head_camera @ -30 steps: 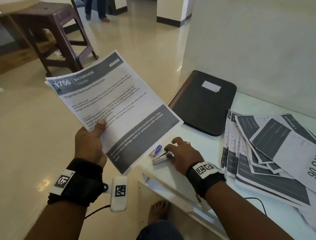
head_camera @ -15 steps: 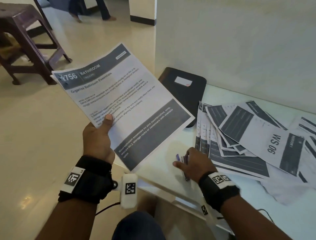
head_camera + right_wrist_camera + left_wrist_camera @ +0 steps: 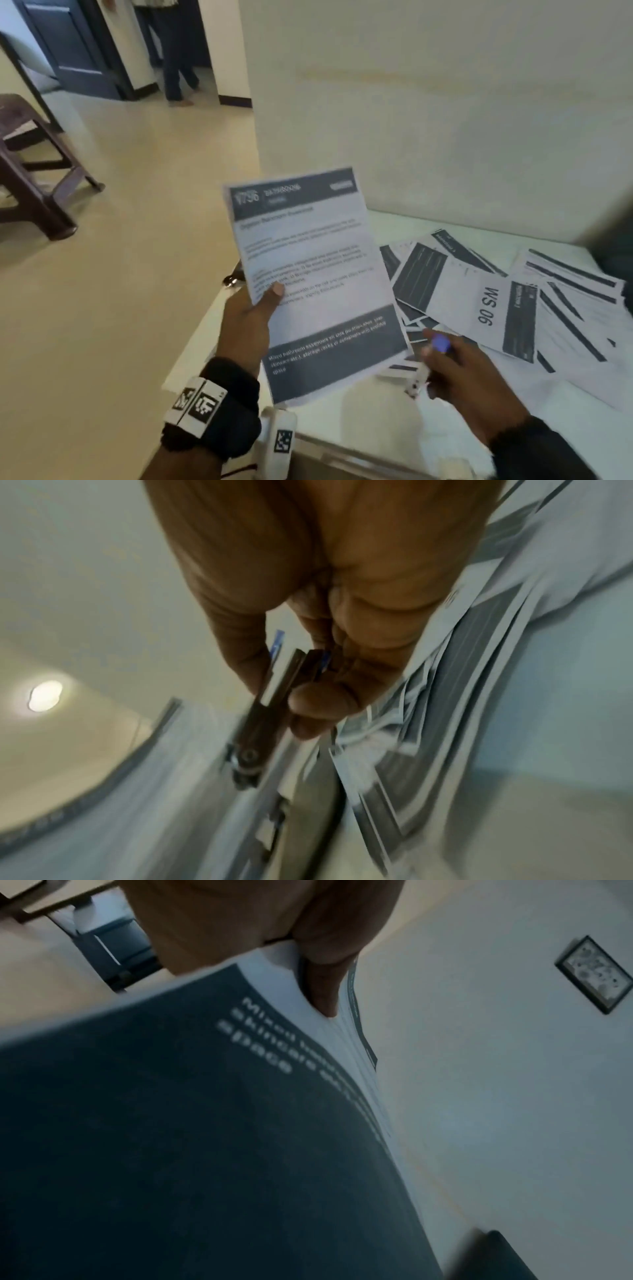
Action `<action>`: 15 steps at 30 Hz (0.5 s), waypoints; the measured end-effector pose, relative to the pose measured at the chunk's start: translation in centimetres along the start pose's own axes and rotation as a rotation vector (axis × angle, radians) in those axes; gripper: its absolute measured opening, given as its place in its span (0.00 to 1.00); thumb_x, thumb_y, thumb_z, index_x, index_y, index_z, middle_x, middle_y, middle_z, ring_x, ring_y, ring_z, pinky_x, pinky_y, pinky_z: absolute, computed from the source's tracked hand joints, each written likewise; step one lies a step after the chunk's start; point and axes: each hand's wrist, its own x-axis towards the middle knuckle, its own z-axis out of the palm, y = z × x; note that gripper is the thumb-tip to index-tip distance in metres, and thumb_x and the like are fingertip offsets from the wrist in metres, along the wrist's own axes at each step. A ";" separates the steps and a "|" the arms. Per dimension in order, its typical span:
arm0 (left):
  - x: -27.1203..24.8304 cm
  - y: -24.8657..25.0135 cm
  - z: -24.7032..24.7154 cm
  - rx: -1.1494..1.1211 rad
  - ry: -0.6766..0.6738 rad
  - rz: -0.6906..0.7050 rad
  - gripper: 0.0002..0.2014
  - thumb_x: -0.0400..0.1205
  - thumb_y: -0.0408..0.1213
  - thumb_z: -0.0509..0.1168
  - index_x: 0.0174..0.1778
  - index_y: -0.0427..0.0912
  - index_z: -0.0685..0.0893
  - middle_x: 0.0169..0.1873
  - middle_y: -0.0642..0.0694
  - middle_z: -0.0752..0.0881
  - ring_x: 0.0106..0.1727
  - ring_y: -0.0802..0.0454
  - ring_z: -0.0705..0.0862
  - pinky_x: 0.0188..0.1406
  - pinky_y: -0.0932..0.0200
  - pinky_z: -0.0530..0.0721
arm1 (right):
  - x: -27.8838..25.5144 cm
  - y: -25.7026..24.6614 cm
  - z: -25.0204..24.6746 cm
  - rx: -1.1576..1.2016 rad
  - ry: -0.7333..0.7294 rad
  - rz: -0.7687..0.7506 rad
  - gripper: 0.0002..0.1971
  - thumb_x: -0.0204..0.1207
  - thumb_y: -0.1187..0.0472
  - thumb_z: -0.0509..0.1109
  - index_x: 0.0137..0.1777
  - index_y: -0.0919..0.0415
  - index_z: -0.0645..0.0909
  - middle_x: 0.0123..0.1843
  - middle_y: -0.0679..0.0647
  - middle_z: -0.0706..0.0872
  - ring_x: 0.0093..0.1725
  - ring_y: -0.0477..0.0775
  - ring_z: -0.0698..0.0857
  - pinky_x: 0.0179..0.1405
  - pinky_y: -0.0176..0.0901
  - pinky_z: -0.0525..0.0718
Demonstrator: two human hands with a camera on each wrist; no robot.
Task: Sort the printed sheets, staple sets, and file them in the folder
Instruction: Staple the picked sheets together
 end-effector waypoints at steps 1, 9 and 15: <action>-0.4 -0.5 1.4 0.017 -0.047 -0.020 0.08 0.82 0.32 0.65 0.55 0.42 0.87 0.51 0.49 0.91 0.51 0.48 0.90 0.49 0.55 0.88 | -0.9 -0.8 -2.0 0.160 0.036 -0.022 0.15 0.71 0.60 0.73 0.58 0.58 0.86 0.43 0.59 0.88 0.37 0.54 0.84 0.35 0.50 0.84; -6.0 -8.0 8.9 0.174 -0.382 -0.403 0.10 0.84 0.36 0.64 0.58 0.41 0.87 0.51 0.47 0.91 0.52 0.46 0.90 0.57 0.46 0.86 | -3.7 -0.2 -10.6 0.709 0.238 -0.120 0.18 0.82 0.49 0.62 0.34 0.52 0.87 0.44 0.57 0.89 0.38 0.59 0.89 0.35 0.47 0.90; -7.1 -11.5 8.7 0.367 -0.534 -0.599 0.10 0.84 0.39 0.63 0.56 0.40 0.87 0.49 0.46 0.92 0.48 0.44 0.91 0.54 0.49 0.87 | -2.2 0.6 -11.1 0.272 0.233 -0.192 0.25 0.68 0.41 0.75 0.58 0.59 0.85 0.38 0.59 0.77 0.34 0.56 0.73 0.32 0.49 0.76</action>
